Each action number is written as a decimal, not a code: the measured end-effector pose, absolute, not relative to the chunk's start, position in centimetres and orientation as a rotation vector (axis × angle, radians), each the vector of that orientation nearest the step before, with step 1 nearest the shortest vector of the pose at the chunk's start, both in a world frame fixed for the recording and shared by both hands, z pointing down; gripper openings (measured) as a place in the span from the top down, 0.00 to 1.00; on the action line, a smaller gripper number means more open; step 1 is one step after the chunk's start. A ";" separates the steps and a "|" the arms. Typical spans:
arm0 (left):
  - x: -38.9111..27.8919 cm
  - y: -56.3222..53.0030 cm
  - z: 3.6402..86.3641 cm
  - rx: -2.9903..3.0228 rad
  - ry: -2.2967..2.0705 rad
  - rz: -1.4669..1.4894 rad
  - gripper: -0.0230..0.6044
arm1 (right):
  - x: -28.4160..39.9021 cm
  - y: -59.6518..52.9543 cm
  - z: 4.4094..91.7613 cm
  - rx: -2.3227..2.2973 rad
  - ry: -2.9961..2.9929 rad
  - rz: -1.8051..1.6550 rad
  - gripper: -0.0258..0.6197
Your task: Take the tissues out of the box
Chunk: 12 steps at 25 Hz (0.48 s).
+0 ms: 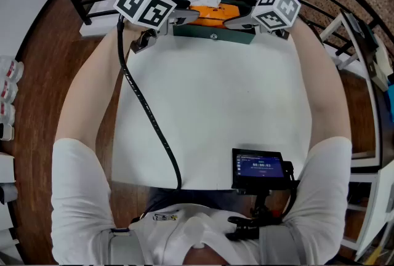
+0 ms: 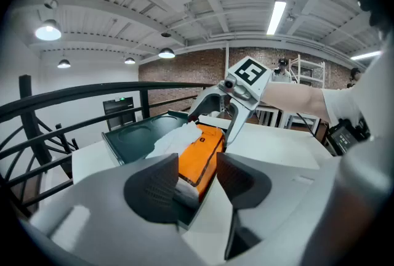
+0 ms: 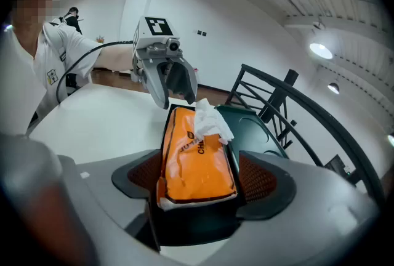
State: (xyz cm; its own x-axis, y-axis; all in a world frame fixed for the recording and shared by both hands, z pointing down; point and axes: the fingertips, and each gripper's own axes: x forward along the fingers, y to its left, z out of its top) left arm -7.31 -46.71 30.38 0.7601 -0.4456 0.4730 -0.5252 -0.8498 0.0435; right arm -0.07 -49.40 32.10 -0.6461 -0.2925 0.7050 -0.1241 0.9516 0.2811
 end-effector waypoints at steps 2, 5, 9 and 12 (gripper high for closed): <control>-6.9 -46.8 30.9 2.773 -0.737 0.728 0.64 | -0.4 -49.6 32.8 0.240 -2.252 -0.229 0.36; -6.3 -47.0 32.0 2.766 -0.702 0.770 0.63 | -0.5 -49.8 33.5 0.187 -2.258 -0.166 0.44; -6.2 -47.4 32.2 2.763 -0.688 0.689 0.63 | -0.5 -49.6 33.9 0.155 -2.280 -0.138 0.56; -6.0 -47.5 31.9 2.759 -0.693 0.652 0.63 | -0.5 -49.6 33.5 0.165 -2.276 -0.170 0.61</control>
